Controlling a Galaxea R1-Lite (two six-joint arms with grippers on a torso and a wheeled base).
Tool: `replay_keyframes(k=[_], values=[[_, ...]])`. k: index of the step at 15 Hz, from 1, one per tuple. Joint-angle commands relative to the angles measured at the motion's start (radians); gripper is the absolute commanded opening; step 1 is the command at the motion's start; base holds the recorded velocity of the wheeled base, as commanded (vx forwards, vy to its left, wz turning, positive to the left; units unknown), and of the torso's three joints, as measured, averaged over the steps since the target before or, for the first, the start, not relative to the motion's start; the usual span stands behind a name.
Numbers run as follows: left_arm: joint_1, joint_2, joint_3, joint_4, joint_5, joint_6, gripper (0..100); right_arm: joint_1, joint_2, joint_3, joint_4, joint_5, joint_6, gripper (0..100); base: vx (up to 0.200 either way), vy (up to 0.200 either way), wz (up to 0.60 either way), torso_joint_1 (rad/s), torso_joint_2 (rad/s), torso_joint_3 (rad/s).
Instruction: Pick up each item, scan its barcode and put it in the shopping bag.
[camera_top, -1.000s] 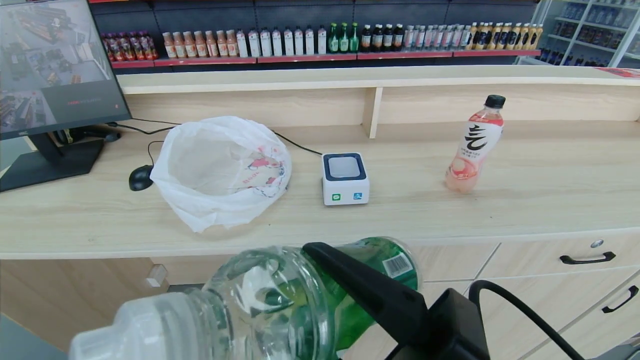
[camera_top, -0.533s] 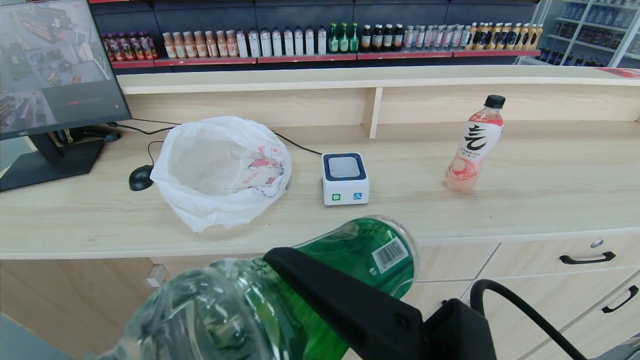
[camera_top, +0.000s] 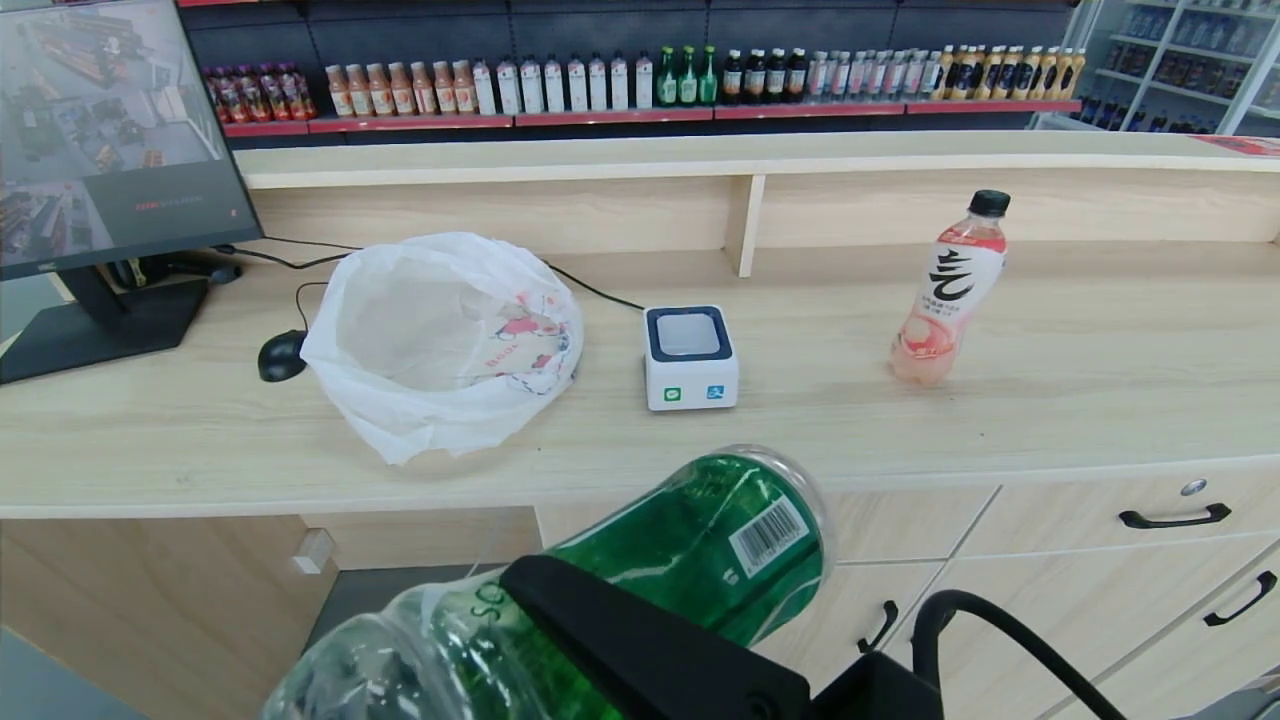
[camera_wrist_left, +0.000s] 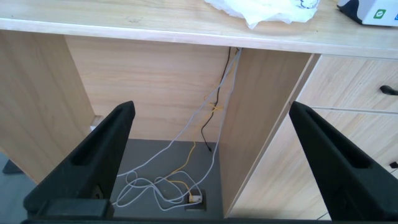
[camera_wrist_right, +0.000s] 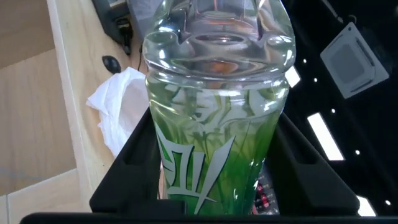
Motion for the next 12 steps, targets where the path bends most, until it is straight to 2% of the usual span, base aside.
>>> replay_keyframes(k=[1, 12], values=[[0.0, 0.0, 0.0, 0.0, 0.0, -0.001, 100, 0.0, 0.001, -0.002, -0.001, 0.0, -0.014, 0, 0.0, 0.0, 0.0, 0.0, 0.0, 0.0], [0.0, 0.0, 0.0, 0.0, 0.0, -0.001, 100, 0.0, -0.008, -0.015, -0.001, 0.0, -0.145, 0, 0.0, 0.0, 0.0, 0.0, 0.0, 0.0]])
